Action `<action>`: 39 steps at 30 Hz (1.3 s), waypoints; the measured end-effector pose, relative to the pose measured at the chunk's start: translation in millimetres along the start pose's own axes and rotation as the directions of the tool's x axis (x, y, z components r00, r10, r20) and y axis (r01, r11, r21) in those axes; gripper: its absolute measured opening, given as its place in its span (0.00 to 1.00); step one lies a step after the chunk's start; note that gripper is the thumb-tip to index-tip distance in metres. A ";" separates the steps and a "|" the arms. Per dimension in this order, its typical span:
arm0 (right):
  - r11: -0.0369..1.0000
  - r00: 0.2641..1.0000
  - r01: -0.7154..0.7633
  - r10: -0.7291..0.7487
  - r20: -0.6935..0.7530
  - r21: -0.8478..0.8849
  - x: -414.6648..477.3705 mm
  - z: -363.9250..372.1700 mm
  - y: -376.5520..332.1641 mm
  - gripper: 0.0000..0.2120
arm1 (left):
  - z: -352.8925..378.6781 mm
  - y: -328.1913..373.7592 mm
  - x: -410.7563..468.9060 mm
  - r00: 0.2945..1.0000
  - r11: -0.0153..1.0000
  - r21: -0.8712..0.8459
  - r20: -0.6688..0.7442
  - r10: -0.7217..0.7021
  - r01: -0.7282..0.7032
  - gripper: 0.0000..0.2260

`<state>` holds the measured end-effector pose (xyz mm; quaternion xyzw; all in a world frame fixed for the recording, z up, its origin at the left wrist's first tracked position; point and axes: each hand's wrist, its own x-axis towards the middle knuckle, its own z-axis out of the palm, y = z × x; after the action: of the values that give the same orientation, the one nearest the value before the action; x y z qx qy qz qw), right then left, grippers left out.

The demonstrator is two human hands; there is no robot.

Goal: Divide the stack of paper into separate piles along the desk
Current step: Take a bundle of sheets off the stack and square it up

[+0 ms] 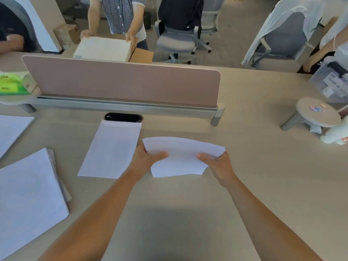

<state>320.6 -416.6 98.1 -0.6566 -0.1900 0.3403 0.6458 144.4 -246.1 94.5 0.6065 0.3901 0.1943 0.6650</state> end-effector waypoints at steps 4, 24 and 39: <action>0.999 1.000 0.008 -0.007 -0.027 0.038 9.0 0.6 -2.7 0.09 | 16.5 8.3 1.0 1.000 1.000 -0.023 -0.022 -0.013 0.013 0.17; 0.707 0.810 0.471 -0.584 -0.059 -0.528 27.9 -10.5 -21.7 0.30 | 19.9 0.6 29.0 1.000 0.999 -0.051 0.020 0.017 -0.016 0.20; -0.039 0.885 0.156 -0.439 0.157 -0.987 10.5 29.5 -47.5 0.32 | 14.9 -6.4 30.6 1.000 1.000 -0.001 0.019 -0.004 0.004 0.24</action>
<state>316.5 -383.7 144.4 -0.8877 -0.4402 -0.1050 0.0848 173.2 -234.6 79.0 0.6072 0.3847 0.1875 0.6694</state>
